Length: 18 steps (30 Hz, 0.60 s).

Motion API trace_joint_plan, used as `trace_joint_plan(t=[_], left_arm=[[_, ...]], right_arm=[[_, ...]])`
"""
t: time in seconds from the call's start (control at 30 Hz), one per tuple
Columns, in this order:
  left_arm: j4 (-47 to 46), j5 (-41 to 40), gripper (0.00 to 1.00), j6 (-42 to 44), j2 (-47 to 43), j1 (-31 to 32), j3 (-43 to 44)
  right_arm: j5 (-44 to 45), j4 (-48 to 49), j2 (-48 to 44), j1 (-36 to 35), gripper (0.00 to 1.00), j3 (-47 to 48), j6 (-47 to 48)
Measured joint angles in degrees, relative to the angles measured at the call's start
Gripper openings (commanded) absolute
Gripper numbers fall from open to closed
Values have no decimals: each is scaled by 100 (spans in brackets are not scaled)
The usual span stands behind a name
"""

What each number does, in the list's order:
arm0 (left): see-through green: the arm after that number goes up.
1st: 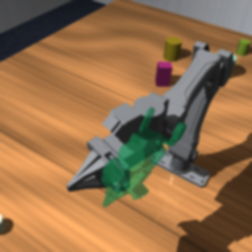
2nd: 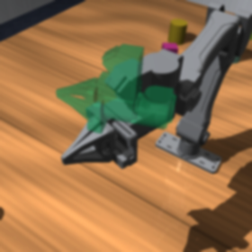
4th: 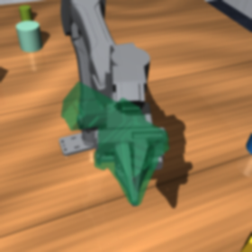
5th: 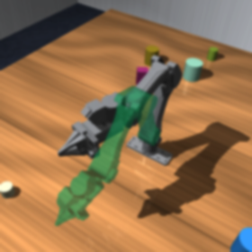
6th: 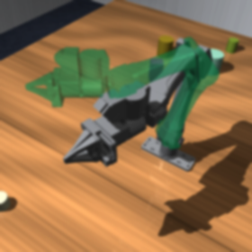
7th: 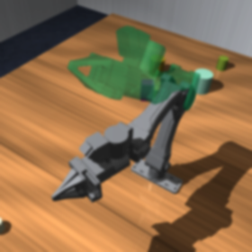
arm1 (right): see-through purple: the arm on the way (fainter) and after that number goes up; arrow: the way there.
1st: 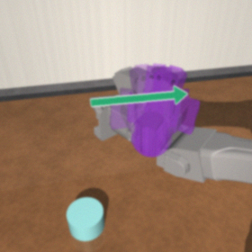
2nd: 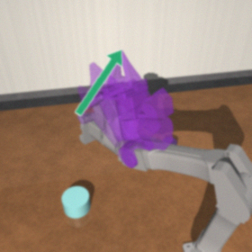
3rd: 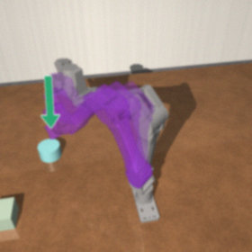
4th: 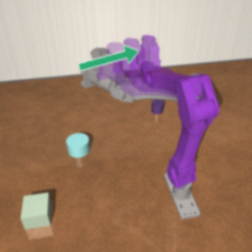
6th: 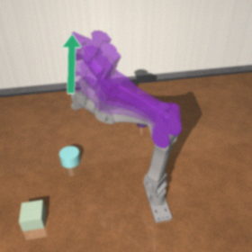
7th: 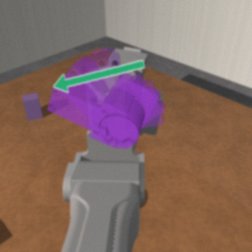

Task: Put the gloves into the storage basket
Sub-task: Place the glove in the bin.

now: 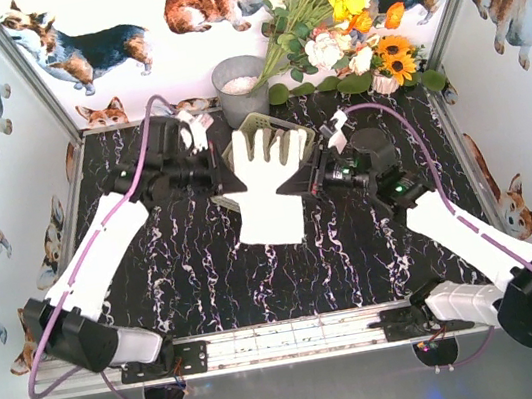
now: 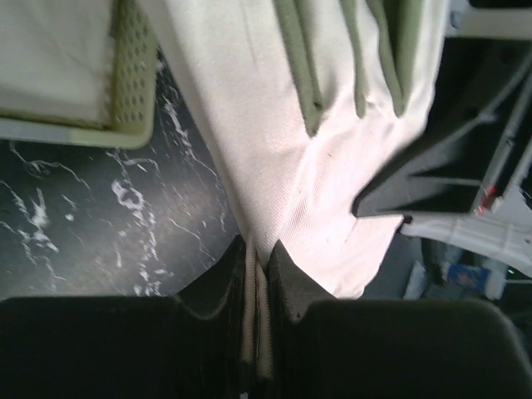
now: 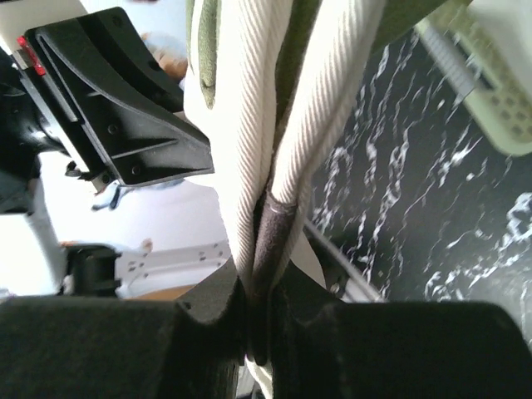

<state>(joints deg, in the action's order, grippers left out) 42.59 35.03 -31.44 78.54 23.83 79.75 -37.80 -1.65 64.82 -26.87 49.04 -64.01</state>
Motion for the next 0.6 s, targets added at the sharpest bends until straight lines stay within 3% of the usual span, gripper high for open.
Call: trace_joint_plan(t=[0.3,0.6], left_arm=[[433,-1086,0,649,1351,127,1403],[522,-2151,0,1143,2643,127,2144]], right_arm=[[2387,-363,334,-608,0,352,463],[3515,-542,1832,-763,0,1185,1010]])
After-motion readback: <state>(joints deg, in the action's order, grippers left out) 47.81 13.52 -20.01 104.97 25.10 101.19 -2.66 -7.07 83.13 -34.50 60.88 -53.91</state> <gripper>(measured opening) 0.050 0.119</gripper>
